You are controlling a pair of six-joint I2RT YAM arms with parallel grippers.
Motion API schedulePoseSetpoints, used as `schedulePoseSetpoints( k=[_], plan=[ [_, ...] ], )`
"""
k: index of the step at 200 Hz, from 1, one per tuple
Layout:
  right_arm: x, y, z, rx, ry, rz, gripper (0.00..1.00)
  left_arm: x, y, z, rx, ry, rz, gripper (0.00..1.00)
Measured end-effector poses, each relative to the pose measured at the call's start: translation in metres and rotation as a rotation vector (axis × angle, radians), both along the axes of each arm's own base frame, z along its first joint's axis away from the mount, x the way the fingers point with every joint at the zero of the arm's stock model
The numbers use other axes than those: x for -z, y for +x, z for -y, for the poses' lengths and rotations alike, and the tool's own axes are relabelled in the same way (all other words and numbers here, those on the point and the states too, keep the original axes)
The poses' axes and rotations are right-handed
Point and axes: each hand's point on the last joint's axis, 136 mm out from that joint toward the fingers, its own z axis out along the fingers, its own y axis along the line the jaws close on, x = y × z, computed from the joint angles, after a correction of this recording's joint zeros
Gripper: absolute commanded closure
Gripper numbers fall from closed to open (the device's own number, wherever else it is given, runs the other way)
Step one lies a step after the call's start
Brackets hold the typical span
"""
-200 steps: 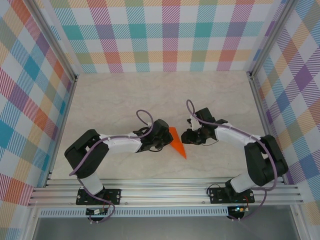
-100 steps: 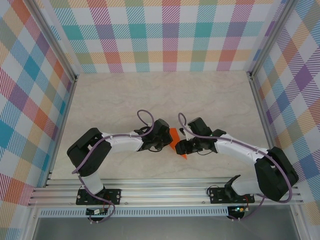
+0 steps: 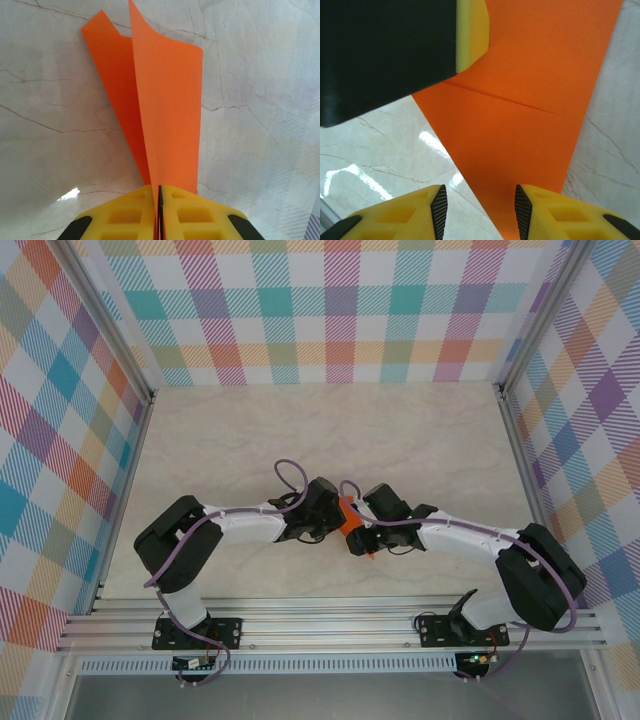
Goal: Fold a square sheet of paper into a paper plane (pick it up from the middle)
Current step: Fold the wing for the fifth time at the center of the table.
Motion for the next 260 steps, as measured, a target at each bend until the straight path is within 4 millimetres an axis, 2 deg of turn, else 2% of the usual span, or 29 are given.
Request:
schedulePoseSetpoints(
  k=[62,112,134,147,171,260],
  plan=[
    [0.007,0.005,0.001,-0.006,-0.051,0.056,0.61,-0.002,0.001,0.002,-0.009,-0.023,-0.011,0.89],
    [0.010,0.007,0.005,-0.007,-0.091,0.097,0.69,-0.002,0.001,0.003,-0.007,-0.027,-0.011,0.89],
    [0.010,0.009,0.007,-0.001,-0.106,0.112,0.70,-0.002,0.001,0.003,-0.007,-0.027,-0.011,0.89],
    [0.010,0.010,0.008,0.002,-0.115,0.121,0.68,-0.002,0.001,0.003,-0.007,-0.027,-0.011,0.89],
    [0.010,0.012,0.008,0.003,-0.122,0.135,0.57,-0.002,0.001,0.003,-0.005,-0.029,-0.013,0.89],
    [0.013,0.018,0.013,0.004,-0.175,0.179,0.57,-0.003,0.004,0.000,-0.001,-0.052,-0.039,0.88]
  ],
)
